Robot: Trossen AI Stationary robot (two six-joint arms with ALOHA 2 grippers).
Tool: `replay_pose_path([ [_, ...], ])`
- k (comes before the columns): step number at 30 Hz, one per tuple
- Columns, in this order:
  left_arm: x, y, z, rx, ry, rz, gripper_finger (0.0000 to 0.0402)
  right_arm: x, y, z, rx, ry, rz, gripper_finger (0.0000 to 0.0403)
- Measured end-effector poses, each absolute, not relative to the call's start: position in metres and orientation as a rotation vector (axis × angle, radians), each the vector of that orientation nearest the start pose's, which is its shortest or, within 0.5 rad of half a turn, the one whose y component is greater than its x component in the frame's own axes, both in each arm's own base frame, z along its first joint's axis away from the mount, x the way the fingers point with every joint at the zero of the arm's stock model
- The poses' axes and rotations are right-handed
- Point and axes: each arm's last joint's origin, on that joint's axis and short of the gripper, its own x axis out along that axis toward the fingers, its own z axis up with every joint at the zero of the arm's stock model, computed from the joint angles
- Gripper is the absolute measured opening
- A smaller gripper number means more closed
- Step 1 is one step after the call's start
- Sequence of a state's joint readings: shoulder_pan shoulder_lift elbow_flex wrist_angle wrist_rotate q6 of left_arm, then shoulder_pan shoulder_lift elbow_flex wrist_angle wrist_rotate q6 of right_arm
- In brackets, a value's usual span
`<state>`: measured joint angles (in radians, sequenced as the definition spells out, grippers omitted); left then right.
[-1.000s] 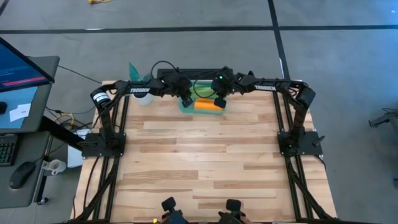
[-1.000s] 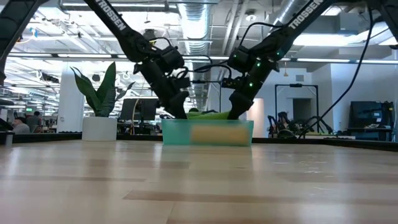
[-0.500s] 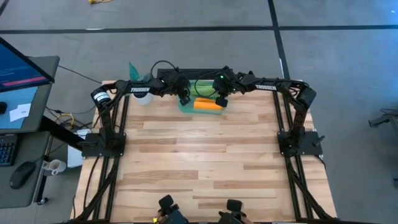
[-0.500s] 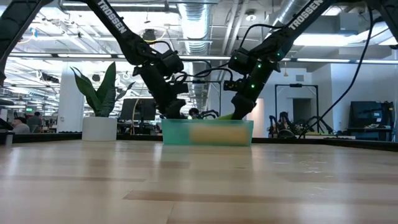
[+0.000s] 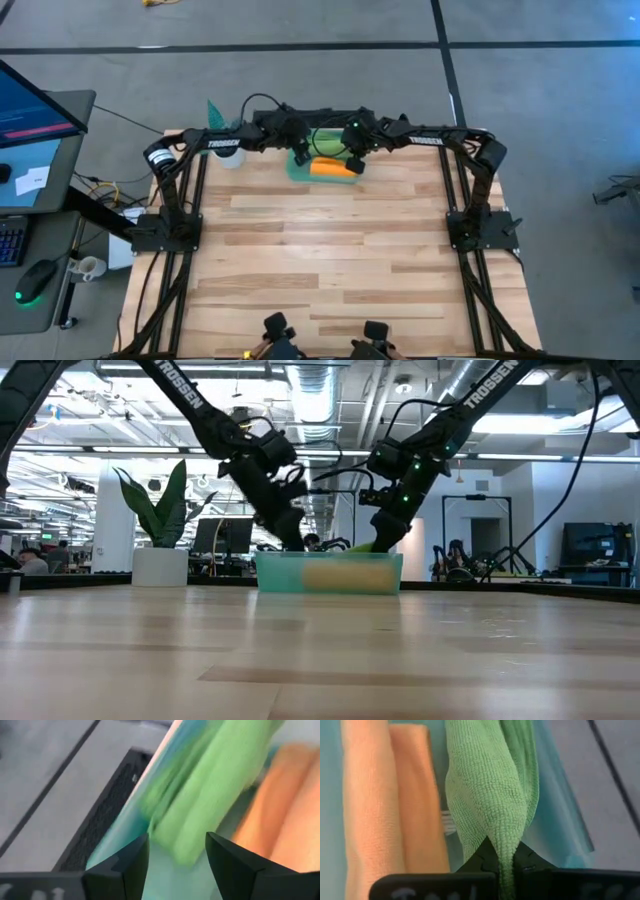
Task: Roll microfiber towels into tight, uniform cylinder then place into a basket
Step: Put the rolled green microfiber cloth into the blue bin, then return to Home Position
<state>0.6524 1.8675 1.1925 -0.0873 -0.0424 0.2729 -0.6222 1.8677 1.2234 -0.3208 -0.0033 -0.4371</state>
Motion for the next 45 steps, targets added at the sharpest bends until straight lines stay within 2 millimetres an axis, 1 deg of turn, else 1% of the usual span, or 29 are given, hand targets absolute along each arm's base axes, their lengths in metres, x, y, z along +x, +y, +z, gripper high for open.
replay_pose_path([
  [5, 0.317, 0.242, 0.207, 0.024, 0.746, 0.523, 0.0177, 0.313, -0.224, 0.167, -0.073, 1.059, -0.327, 0.0019],
  [7, 0.314, 0.240, 0.217, 0.033, 0.723, 0.524, 0.0173, 0.314, -0.225, 0.166, -0.077, 1.053, -0.328, 0.0030],
  [12, 0.304, 0.233, 0.239, 0.043, 0.690, 0.527, 0.0166, 0.316, -0.223, 0.166, -0.101, 1.060, -0.335, 0.0087],
  [18, 0.296, 0.226, 0.251, 0.037, 0.704, 0.515, 0.0164, 0.317, -0.221, 0.168, -0.106, 1.065, -0.334, 0.0170],
  [21, 0.294, 0.224, 0.254, 0.023, 0.699, 0.475, 0.0164, 0.320, -0.223, 0.179, -0.088, 1.090, -0.360, 0.0204],
  [24, 0.294, 0.222, 0.256, -0.001, 0.681, 0.424, 0.0164, 0.320, -0.225, 0.190, -0.066, 1.126, -0.356, 0.0226],
  [28, 0.293, 0.220, 0.253, -0.041, 0.694, 0.395, 0.0164, 0.321, -0.226, 0.203, -0.051, 1.154, -0.344, 0.0235],
  [31, 0.292, 0.218, 0.249, -0.058, 0.701, 0.396, 0.0164, 0.315, -0.222, 0.210, -0.038, 1.181, -0.329, 0.0234],
  [34, 0.281, 0.212, 0.245, -0.075, 0.696, 0.391, 0.0164, 0.306, -0.215, 0.220, -0.014, 1.193, -0.329, 0.0231],
  [38, 0.259, 0.194, 0.243, -0.093, 0.618, 0.419, 0.0164, 0.290, -0.203, 0.234, 0.002, 1.142, -0.357, 0.0228],
  [43, 0.230, 0.164, 0.243, -0.080, 0.477, 0.420, 0.0164, 0.276, -0.175, 0.249, -0.006, 1.023, -0.347, 0.0228],
  [45, 0.219, 0.149, 0.239, -0.082, 0.451, 0.407, 0.0164, 0.275, -0.163, 0.252, -0.034, 0.957, -0.337, 0.0228],
])
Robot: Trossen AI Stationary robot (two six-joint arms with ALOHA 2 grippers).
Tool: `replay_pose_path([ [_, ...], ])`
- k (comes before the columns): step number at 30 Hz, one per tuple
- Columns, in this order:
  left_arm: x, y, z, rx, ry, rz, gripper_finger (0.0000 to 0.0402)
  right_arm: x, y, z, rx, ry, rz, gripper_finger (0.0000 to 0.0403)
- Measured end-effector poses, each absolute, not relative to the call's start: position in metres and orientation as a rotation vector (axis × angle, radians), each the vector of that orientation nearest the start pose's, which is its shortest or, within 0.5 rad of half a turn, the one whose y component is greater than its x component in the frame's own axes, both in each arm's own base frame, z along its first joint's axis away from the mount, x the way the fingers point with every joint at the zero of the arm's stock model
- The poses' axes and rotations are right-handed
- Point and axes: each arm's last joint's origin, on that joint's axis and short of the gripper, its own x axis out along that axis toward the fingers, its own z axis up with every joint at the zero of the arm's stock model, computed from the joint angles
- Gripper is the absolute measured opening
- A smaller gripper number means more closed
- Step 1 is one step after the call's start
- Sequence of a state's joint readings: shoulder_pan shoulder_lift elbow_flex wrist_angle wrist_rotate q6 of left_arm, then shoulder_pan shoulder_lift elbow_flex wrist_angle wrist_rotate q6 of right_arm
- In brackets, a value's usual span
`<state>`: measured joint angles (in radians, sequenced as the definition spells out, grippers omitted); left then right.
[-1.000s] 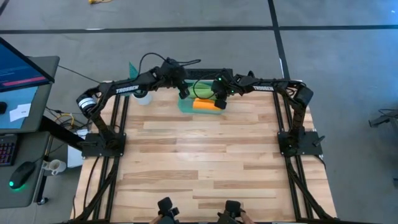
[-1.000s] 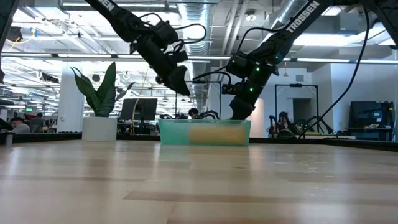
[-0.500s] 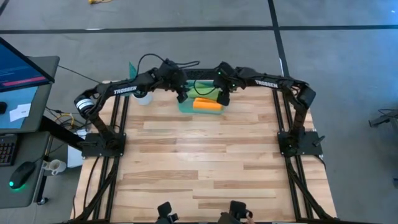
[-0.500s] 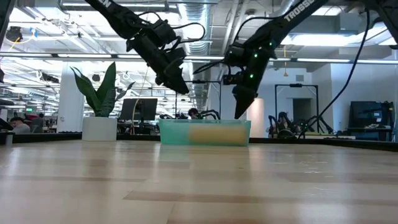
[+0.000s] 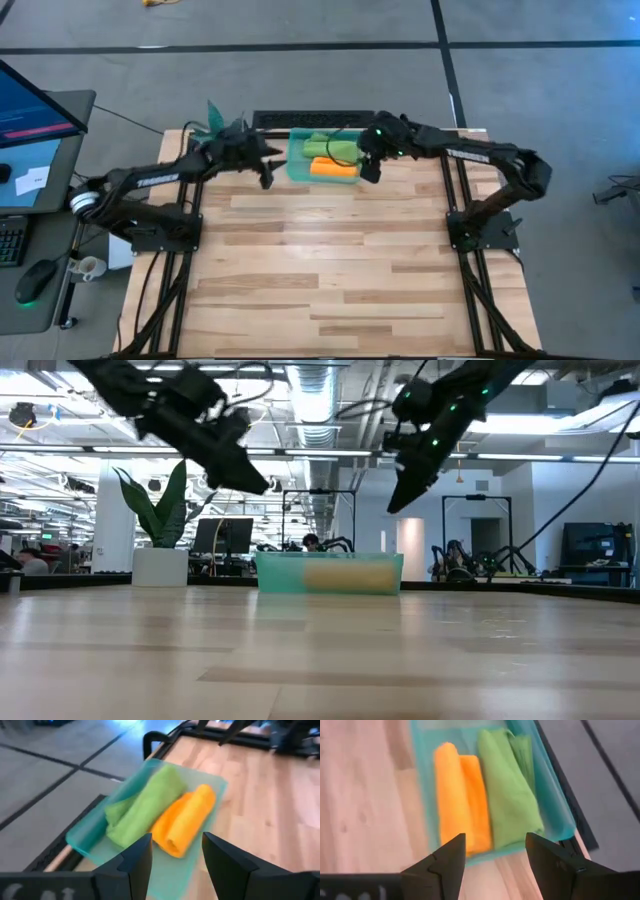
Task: Roll microfiber towels into tight, uniform cylinder then place into a basket
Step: Return to Home Position
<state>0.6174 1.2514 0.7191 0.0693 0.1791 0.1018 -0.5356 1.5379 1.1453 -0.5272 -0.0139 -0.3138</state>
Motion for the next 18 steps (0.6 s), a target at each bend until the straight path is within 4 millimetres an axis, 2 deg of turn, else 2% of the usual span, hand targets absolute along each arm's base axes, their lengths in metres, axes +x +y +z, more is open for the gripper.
replay_pose_path([
  [5, 0.194, 0.114, 0.231, -0.056, 0.366, 0.356, 0.0164, 0.263, -0.133, 0.255, -0.098, 0.844, -0.302, 0.0227],
  [9, 0.175, 0.091, 0.224, -0.102, 0.309, 0.326, 0.0164, 0.248, -0.112, 0.254, -0.118, 0.780, -0.278, 0.0228],
  [18, 0.142, 0.037, 0.201, -0.162, 0.199, 0.115, 0.0164, 0.213, -0.081, 0.249, -0.096, 0.641, -0.273, 0.0226],
])
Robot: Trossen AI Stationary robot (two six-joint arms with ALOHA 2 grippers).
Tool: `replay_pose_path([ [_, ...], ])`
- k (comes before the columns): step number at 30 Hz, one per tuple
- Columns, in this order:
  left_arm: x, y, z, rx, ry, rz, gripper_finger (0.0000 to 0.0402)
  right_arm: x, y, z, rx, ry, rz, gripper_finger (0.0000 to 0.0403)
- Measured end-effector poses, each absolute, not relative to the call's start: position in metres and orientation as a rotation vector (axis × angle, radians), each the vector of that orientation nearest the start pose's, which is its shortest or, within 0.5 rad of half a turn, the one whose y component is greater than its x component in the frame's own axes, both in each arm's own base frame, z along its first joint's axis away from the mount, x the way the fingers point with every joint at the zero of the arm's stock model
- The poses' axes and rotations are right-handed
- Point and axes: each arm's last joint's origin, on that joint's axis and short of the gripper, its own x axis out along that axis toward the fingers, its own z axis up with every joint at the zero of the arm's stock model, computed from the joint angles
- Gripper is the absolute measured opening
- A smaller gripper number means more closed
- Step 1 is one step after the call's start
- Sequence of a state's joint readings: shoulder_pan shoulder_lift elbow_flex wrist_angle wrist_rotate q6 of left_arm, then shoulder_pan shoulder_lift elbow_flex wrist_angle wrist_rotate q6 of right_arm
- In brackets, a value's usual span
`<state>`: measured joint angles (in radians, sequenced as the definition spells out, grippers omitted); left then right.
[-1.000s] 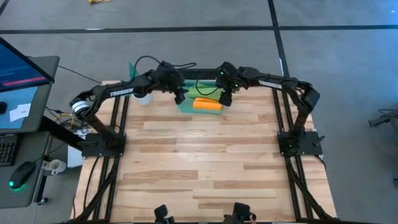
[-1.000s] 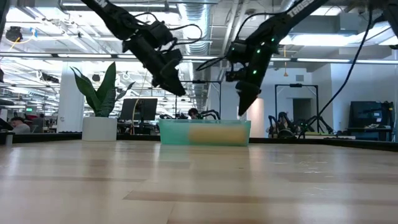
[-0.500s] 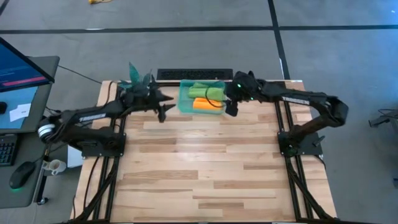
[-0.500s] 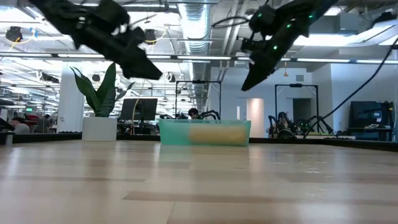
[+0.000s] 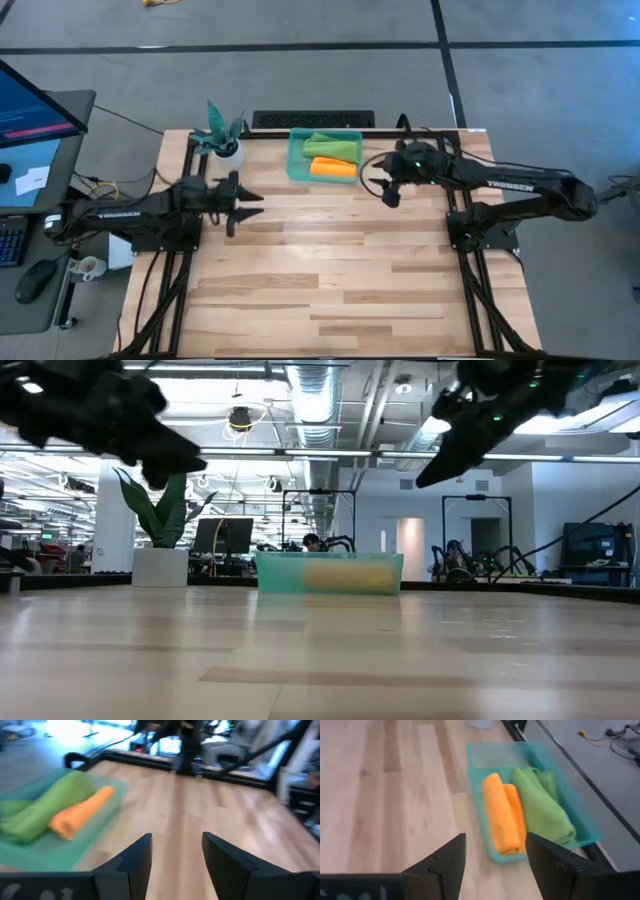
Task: Roll microfiber towels into tight, uniform cylinder then place into a basket
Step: Return to Home Position
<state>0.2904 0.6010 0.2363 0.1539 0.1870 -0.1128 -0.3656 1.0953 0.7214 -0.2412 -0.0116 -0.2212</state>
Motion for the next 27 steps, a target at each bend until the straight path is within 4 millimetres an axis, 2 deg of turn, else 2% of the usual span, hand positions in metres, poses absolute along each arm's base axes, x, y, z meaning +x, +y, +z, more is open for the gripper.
replay_pose_path([
  [5, 0.126, 0.015, 0.189, -0.137, 0.090, 0.024, 0.0164, 0.202, -0.064, 0.244, -0.098, 0.529, -0.241, 0.0226],
  [10, 0.114, 0.006, 0.183, -0.121, 0.006, -0.002, 0.0164, 0.196, -0.053, 0.244, -0.160, 0.364, -0.213, 0.0226],
  [18, 0.101, -0.002, 0.185, -0.084, -0.056, -0.071, 0.0164, 0.174, -0.054, 0.254, -0.191, 0.318, -0.252, 0.0226],
  [23, 0.097, -0.004, 0.188, -0.021, -0.097, -0.053, 0.0164, 0.164, -0.055, 0.260, -0.178, 0.274, -0.250, 0.0226],
  [27, 0.097, -0.004, 0.187, 0.005, -0.088, -0.046, 0.0164, 0.162, -0.051, 0.241, -0.160, 0.209, -0.171, 0.0226],
])
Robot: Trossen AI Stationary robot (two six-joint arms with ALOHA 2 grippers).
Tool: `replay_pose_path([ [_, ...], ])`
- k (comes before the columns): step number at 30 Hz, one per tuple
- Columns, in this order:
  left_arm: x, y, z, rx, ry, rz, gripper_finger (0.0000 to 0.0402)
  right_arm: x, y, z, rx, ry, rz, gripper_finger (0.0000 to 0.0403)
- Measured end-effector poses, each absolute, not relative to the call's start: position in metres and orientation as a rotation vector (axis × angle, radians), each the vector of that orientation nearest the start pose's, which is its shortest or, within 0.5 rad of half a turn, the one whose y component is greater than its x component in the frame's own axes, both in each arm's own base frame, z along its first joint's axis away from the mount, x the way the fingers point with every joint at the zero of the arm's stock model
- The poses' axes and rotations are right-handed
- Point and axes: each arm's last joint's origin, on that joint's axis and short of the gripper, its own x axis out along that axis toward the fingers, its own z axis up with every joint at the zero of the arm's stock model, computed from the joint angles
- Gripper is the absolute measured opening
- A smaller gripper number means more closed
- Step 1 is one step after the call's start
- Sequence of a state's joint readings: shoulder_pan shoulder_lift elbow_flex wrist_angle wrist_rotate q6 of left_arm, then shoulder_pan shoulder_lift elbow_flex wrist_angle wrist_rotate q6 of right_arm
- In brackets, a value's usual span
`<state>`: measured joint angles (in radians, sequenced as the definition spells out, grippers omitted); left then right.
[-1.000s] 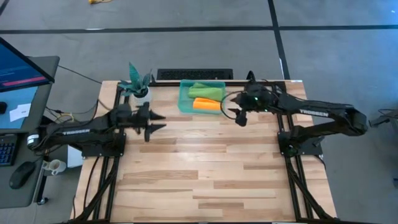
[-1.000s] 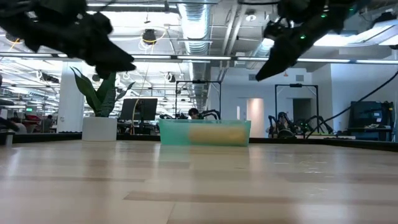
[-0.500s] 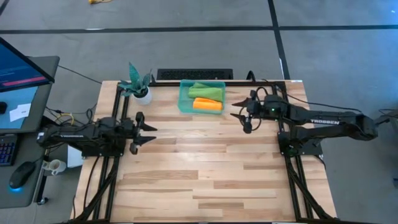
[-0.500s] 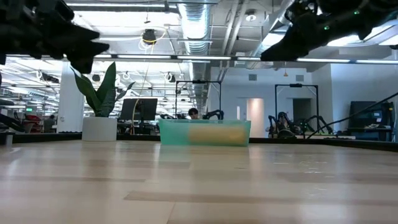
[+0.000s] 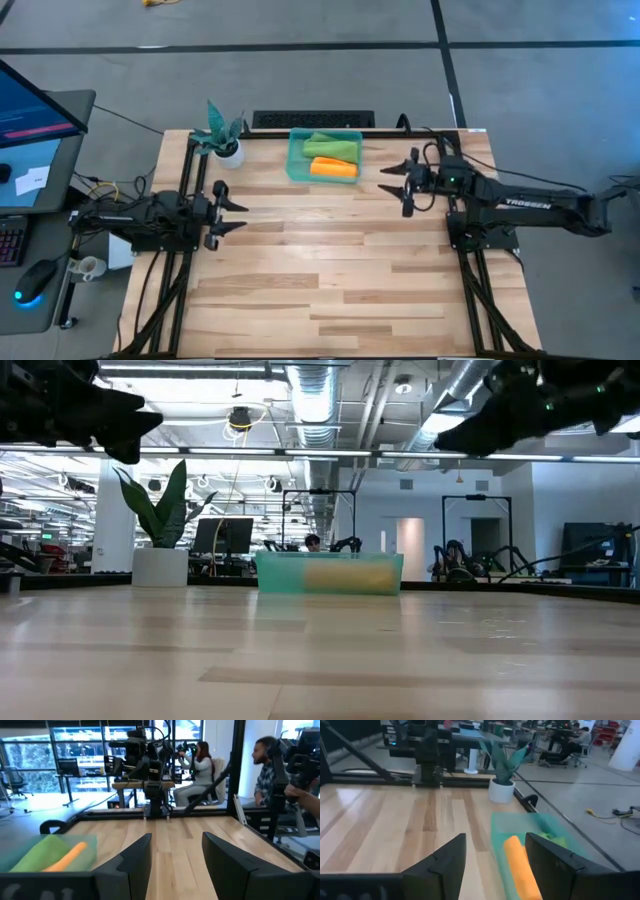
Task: Roll microfiber towels into tight, uniform cylinder then place into a basket
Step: Return to Home Position
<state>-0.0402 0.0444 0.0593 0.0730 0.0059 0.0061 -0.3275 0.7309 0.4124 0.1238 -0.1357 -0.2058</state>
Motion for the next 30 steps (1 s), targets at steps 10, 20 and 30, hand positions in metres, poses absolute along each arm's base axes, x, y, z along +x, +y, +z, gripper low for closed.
replay_pose_path([
  [10, 0.097, -0.004, 0.185, -0.009, -0.059, -0.029, 0.0164, 0.153, -0.051, 0.200, -0.056, 0.235, -0.201, 0.0226],
  [20, 0.100, -0.001, 0.174, -0.012, -0.070, 0.049, 0.0164, 0.139, -0.045, 0.184, -0.030, 0.169, -0.198, 0.0226],
  [30, 0.100, 0.000, 0.174, 0.016, -0.071, 0.112, 0.0164, 0.123, -0.039, 0.163, -0.016, 0.041, -0.183, 0.0226],
])
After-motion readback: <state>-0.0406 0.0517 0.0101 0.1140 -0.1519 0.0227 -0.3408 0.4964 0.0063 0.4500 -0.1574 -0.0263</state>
